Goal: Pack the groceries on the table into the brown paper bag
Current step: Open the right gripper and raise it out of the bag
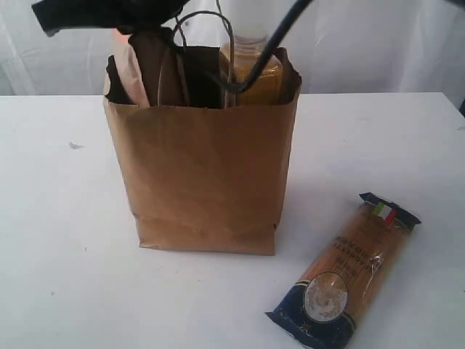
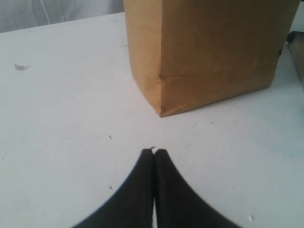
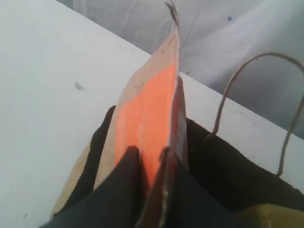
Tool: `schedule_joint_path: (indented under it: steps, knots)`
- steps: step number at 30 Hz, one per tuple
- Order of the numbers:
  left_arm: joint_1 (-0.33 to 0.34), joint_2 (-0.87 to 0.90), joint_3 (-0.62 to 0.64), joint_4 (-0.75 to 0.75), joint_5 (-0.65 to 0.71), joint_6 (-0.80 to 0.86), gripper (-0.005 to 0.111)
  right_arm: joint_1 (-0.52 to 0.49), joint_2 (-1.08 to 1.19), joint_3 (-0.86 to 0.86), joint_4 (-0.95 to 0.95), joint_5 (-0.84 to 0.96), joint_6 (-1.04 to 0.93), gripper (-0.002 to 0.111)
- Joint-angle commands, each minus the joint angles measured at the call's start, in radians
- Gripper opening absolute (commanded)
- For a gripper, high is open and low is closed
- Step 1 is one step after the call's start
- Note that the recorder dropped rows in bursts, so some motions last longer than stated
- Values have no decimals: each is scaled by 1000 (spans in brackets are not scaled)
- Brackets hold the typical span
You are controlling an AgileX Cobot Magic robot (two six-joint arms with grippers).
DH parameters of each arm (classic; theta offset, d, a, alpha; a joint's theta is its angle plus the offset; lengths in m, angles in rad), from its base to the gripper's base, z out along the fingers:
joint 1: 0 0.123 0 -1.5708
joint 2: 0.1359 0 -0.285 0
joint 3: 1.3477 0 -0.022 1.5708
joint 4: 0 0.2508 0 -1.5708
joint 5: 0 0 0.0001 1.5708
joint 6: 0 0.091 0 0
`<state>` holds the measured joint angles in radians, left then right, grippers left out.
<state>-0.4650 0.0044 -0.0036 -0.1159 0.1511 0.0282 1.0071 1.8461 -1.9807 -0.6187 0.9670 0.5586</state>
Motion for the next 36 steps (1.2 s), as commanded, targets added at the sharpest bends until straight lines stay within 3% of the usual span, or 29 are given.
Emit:
schedule_joint_path:
  steps: [1,14,17,22,24,36]
  knots:
    - [3,-4,4,-4,-2,3,0,-2,37,-3,-79,-32,99,0]
    - [3,-4,4,-4,-2,3,0,-2,110,6,-50,55,176,2]
    - [3,-4,4,-4,-2,3,0,-2,112,6,-12,64,157,15]
    - [3,-4,4,-4,-2,3,0,1,111,6,23,64,97,65]
    - [3,-4,4,-4,-2,3,0,1,111,6,23,73,92,78]
    - [3,-4,4,-4,-2,3,0,33,26,6,-44,37,61,80]
